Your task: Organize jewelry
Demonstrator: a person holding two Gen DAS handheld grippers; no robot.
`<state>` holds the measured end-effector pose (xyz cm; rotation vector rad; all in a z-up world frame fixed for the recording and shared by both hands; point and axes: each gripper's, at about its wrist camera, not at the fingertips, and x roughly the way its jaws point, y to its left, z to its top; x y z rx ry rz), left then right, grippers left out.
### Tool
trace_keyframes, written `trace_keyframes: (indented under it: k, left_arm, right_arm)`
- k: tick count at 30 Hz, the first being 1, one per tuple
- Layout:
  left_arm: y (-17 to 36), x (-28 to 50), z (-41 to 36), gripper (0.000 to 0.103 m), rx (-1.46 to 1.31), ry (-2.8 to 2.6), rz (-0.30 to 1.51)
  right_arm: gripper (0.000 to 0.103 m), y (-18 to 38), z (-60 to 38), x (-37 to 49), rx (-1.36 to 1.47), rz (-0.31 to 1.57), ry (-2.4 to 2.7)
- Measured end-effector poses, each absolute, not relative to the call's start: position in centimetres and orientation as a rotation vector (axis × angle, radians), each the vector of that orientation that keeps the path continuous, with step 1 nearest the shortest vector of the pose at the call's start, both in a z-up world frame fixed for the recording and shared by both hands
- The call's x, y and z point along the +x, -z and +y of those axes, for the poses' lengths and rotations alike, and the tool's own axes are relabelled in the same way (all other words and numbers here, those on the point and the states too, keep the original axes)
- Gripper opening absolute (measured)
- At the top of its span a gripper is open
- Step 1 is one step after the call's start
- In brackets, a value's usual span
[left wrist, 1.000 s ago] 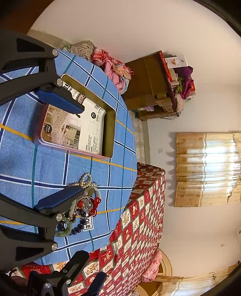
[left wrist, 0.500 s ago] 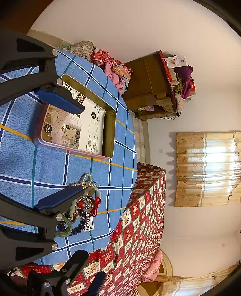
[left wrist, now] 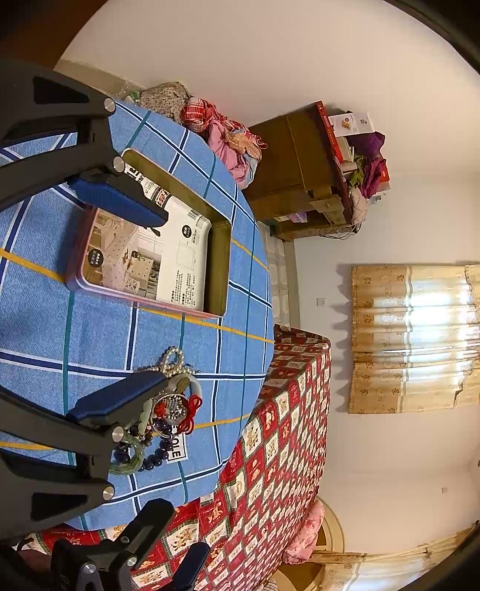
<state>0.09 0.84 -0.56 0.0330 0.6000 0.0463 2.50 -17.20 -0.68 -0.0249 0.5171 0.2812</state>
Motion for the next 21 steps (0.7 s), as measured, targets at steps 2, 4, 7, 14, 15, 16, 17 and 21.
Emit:
trace_keyframes:
  k: [2, 4, 7, 14, 15, 16, 17, 21]
  left_arm:
    - [0.6, 0.1, 0.8, 0.08, 0.034, -0.048, 0.6]
    - [0.6, 0.1, 0.7, 0.08, 0.033, -0.046, 0.601]
    - [0.6, 0.1, 0.8, 0.08, 0.034, -0.048, 0.603]
    - [0.8, 0.2, 0.8, 0.08, 0.035, -0.051, 0.609]
    - [0.9, 0.3, 0.8, 0.08, 0.035, -0.051, 0.611]
    - [1.0, 0.3, 0.8, 0.08, 0.035, -0.051, 0.613]
    - [1.2, 0.4, 0.8, 0.08, 0.037, -0.051, 0.615]
    - [1.8, 0.7, 0.5, 0.08, 0.039, -0.048, 0.629]
  right_arm:
    - [0.103, 0.7, -17.2, 2.5, -0.025, 0.517, -0.282]
    - [0.103, 0.6, -17.3, 2.5, -0.024, 0.517, -0.282]
    - [0.103, 0.8, -17.2, 2.5, -0.025, 0.519, -0.284]
    - [0.103, 1.1, -17.2, 2.7, -0.031, 0.531, -0.281]
    - [0.103, 1.3, -17.2, 2.7, -0.034, 0.533, -0.278]
    - [0.103, 1.4, -17.3, 2.7, -0.035, 0.536, -0.276]
    - [0.103, 1.5, -17.4, 2.8, -0.035, 0.539, -0.275]
    - [0.103, 2.1, -17.9, 2.9, -0.049, 0.541, -0.261]
